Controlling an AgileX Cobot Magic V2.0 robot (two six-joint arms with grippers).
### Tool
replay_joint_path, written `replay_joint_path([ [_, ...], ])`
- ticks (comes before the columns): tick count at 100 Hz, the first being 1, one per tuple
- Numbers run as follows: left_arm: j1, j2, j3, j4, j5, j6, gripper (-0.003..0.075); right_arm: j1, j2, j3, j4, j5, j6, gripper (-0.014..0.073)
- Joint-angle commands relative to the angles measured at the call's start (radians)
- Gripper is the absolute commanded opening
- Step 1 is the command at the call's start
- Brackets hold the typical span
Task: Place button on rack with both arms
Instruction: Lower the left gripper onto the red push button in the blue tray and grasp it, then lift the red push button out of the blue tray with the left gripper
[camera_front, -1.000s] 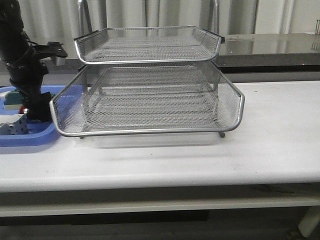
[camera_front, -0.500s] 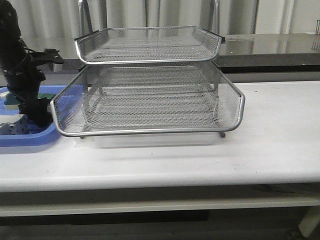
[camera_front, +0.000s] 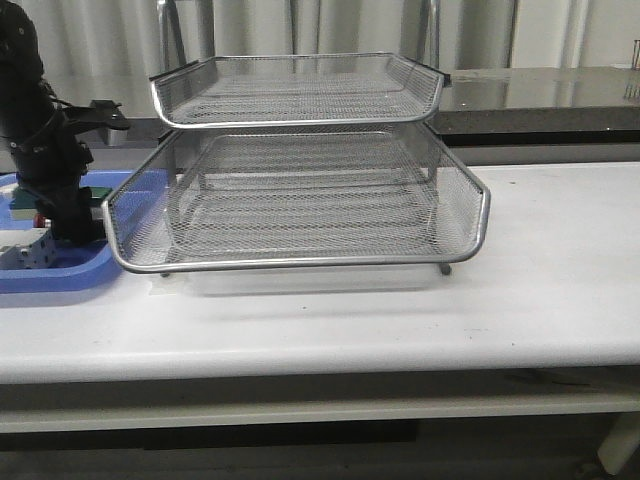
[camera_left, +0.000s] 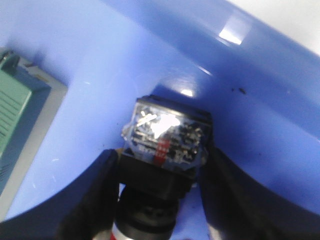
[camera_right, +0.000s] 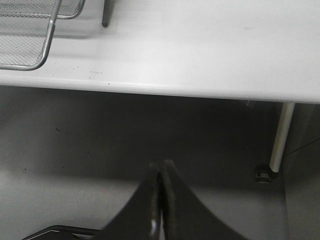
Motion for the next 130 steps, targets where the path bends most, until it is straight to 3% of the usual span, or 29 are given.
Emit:
replay_joint_path([
  [1,0.0,-0.065,-0.056,-0.01,0.018,-0.001,0.0125,-0.005,0.006,-0.036,0.001,-0.05,-0.002,-0.0067],
  [39,0.0,-0.067,-0.307,-0.044,0.277,-0.098,0.0033,-0.005,0.006,-0.036,0.001,-0.05,-0.002,-0.0067],
  [77,0.0,-0.168,-0.33,-0.04,0.278,-0.267,0.0034,-0.005,0.006,-0.036,0.001,-0.05,-0.002,-0.0067],
  [130,-0.002,-0.582,0.135,-0.076,0.278,-0.295,0.0034,-0.005,0.006,-0.036,0.001,-0.05,-0.002,-0.0067],
])
